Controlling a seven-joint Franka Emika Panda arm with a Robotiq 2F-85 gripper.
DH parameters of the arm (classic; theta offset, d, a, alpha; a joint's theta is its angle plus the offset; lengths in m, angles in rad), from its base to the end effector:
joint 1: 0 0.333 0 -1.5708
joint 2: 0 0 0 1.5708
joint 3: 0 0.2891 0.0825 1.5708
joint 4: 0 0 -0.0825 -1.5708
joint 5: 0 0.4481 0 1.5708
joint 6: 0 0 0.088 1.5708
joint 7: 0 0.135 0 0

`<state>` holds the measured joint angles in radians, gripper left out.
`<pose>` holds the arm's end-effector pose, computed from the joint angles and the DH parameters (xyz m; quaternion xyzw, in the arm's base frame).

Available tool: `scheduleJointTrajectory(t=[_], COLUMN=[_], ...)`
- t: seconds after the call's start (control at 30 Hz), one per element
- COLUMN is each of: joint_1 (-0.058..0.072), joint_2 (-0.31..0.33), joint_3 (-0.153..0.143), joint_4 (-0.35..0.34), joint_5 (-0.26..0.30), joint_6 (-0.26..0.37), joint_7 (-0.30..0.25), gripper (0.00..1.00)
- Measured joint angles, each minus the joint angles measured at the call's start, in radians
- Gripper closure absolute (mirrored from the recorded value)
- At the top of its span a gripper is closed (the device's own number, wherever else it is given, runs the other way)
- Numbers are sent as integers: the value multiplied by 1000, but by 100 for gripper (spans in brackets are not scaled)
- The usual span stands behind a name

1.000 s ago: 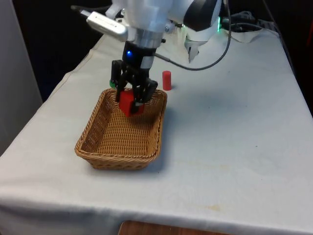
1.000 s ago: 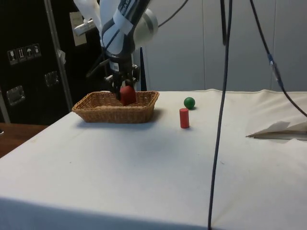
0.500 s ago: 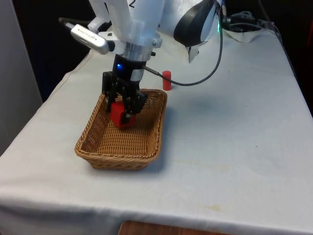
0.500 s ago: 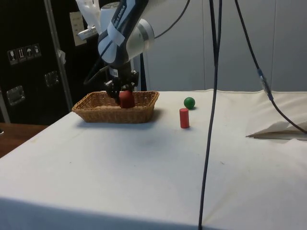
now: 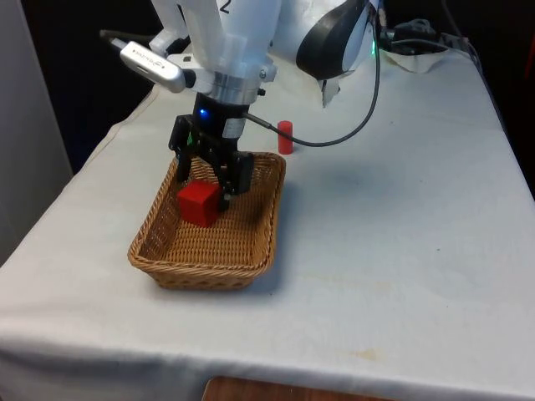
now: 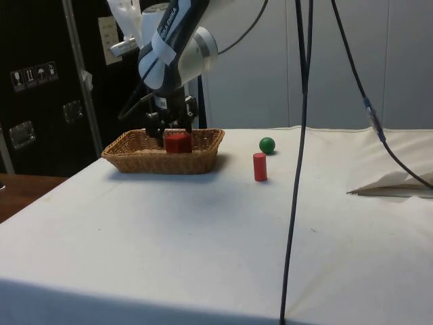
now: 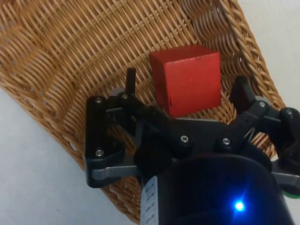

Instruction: Pick up the object to the left of the cylinder and place it into the basket.

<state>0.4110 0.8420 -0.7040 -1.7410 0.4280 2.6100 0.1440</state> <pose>0.6923 -0.1936 0.1201 0.9479 -0.2676 0.1225 0.1221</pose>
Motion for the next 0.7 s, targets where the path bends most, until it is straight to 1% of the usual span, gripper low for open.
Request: scheduleJointTrajectory(t=[0.27,0.4,0.5,0.57,0.67,0.7], joint_1=[0,1,5,6,11,15], joint_2=[-1,-10,-30,-36,-54,-67], joint_3=[-4,-15,-24,-26,-30,-33], joint_4=[0,0,-3,-5,-21,-32], joint_5=[0,0,0,0,0,0], joint_6=[-1,-15,-42,-46,-52,-53], joint_7=[0,-4,-8,-8,-8,-8], gripper=[0,0,0,0,0,0])
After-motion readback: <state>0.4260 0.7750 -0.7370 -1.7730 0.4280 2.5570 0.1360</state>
